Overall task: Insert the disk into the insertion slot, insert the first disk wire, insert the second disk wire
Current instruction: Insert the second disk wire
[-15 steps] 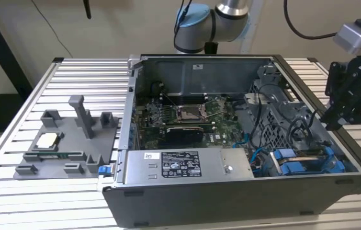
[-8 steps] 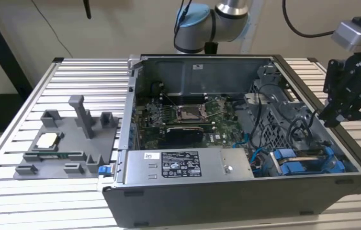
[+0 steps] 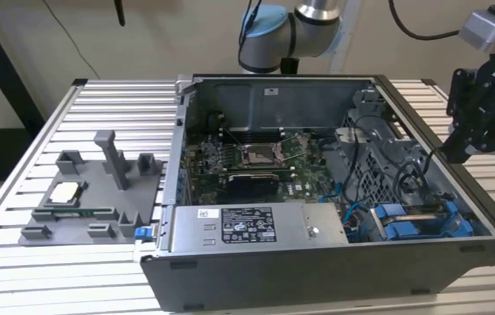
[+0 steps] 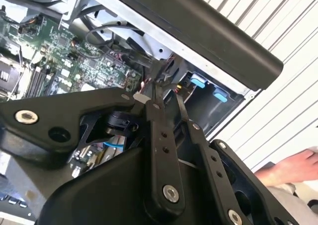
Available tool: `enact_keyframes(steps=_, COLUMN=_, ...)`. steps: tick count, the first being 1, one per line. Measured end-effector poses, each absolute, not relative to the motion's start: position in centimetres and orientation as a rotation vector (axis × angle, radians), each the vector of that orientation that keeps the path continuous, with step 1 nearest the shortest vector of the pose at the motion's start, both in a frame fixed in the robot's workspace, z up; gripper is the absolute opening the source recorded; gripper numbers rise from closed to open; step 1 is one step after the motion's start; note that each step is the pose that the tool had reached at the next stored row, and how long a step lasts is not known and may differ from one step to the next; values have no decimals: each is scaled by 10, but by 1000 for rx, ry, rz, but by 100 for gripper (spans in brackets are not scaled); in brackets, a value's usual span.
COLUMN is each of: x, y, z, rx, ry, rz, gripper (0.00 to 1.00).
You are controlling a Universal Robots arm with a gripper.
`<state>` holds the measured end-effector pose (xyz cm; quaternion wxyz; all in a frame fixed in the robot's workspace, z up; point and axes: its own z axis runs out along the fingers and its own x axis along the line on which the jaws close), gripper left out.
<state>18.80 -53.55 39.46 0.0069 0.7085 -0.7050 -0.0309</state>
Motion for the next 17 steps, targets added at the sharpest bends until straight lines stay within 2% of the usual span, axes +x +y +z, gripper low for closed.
enact_keyframes(steps=8, x=188, y=-530, z=394, rx=2265, ry=-2232, rz=-42, gripper=27)
enact_keyframes(steps=16, x=188, y=-524, z=388, rx=2291, ry=-2216, rz=-31, gripper=27)
enact_keyframes(steps=17, x=188, y=-524, z=388, rx=2298, ry=-2210, rz=-35, gripper=24)
